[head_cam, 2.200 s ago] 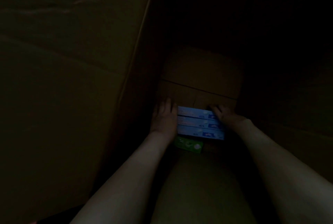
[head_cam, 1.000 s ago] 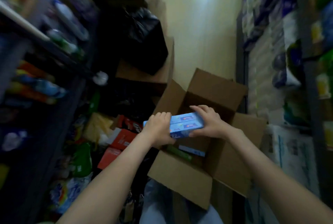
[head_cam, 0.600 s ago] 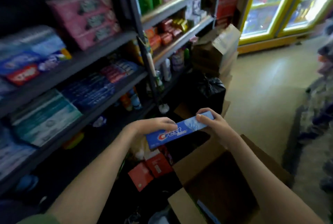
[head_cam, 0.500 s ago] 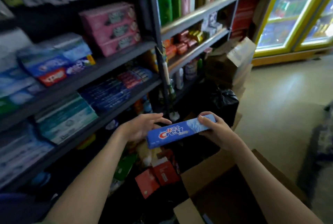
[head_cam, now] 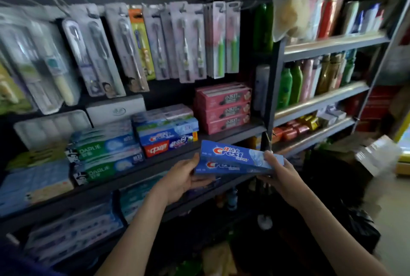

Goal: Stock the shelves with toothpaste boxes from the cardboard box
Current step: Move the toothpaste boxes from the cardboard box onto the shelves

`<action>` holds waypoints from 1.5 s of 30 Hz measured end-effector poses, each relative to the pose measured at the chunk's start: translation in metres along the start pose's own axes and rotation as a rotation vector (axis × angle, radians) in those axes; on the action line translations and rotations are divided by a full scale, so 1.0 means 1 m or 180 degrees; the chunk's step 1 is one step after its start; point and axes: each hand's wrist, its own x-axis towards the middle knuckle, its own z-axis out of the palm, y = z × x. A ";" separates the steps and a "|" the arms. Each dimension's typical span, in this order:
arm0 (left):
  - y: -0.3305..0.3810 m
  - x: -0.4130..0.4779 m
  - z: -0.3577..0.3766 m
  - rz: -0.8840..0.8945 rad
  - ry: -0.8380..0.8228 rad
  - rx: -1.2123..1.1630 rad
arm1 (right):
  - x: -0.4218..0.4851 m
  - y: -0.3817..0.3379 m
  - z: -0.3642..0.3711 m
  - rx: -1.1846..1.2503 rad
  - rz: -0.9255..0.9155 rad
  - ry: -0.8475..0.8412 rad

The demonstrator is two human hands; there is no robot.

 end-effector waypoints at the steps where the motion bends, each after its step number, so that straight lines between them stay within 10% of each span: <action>1: 0.009 0.002 -0.009 0.0061 0.0071 0.0160 | 0.010 -0.002 0.009 -0.0039 0.0005 -0.0035; 9: 0.056 0.028 -0.084 0.0807 0.0936 0.0540 | 0.078 -0.025 0.089 -0.1481 0.0003 -0.0345; 18: 0.083 0.060 -0.174 0.1180 0.1744 0.1140 | 0.151 -0.042 0.115 -0.0259 -0.0609 -0.0108; 31: 0.077 0.102 -0.187 0.0740 0.1896 0.3175 | 0.170 -0.035 0.126 -0.0202 -0.0803 0.0052; 45: 0.083 0.097 -0.184 0.0699 0.1951 0.3263 | 0.174 -0.018 0.159 -0.1440 -0.1139 -0.0922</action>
